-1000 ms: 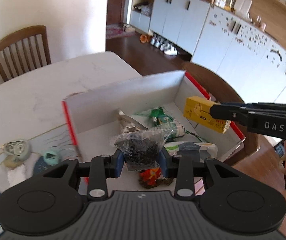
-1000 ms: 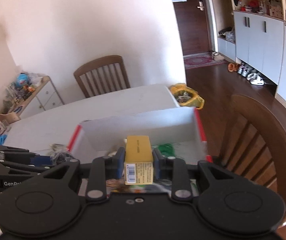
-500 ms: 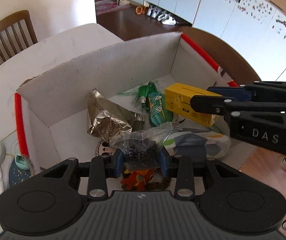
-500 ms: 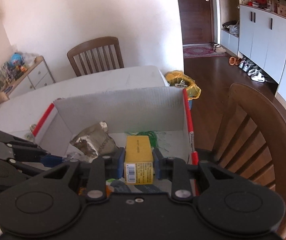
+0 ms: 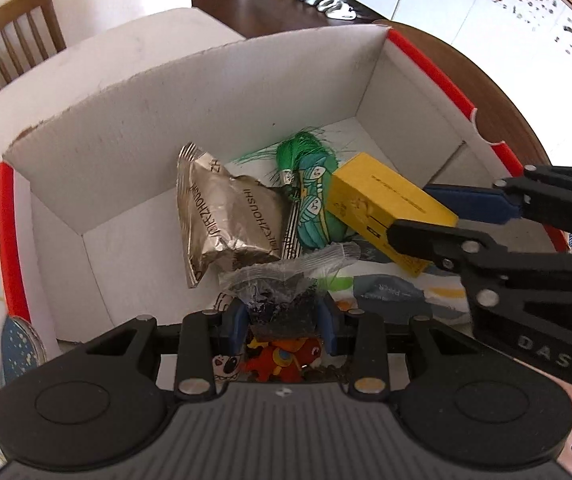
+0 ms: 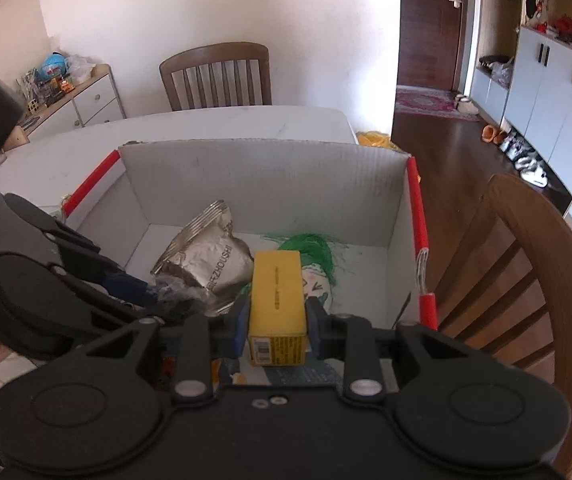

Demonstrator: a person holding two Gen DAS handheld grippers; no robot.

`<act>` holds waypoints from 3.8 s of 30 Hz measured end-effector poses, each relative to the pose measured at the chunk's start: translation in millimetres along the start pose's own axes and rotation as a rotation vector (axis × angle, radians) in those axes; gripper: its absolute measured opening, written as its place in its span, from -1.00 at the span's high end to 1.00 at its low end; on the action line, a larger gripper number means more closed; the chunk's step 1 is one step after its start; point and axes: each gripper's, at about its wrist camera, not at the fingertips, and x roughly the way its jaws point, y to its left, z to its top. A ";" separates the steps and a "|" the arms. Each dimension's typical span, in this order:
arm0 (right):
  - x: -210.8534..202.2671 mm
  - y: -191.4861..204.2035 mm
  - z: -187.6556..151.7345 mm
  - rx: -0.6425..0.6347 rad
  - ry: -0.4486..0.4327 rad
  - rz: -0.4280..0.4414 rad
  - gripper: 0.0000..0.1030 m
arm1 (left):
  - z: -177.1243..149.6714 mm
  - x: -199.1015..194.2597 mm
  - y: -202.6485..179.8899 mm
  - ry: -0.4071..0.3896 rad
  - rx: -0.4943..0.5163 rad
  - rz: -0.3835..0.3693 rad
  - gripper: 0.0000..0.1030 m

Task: Organize objects
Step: 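Open both grippers to release the bead bag and yellow box, then withdraw both grippers from the box back over the table, then grasp beige eraser with left gripper while right grasps teal sharpener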

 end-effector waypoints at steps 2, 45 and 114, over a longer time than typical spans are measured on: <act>-0.6 -1.3 1.1 -0.007 0.003 0.006 0.44 | -0.6 0.3 4.1 0.002 -0.024 -0.011 0.29; -88.1 51.6 10.1 0.035 -0.145 0.057 -0.53 | -74.6 -141.1 51.7 -0.341 -0.127 -0.067 -0.62; 146.9 243.9 62.0 0.363 0.056 -0.223 -0.19 | -129.4 -40.0 286.8 -0.460 -0.120 0.139 -0.80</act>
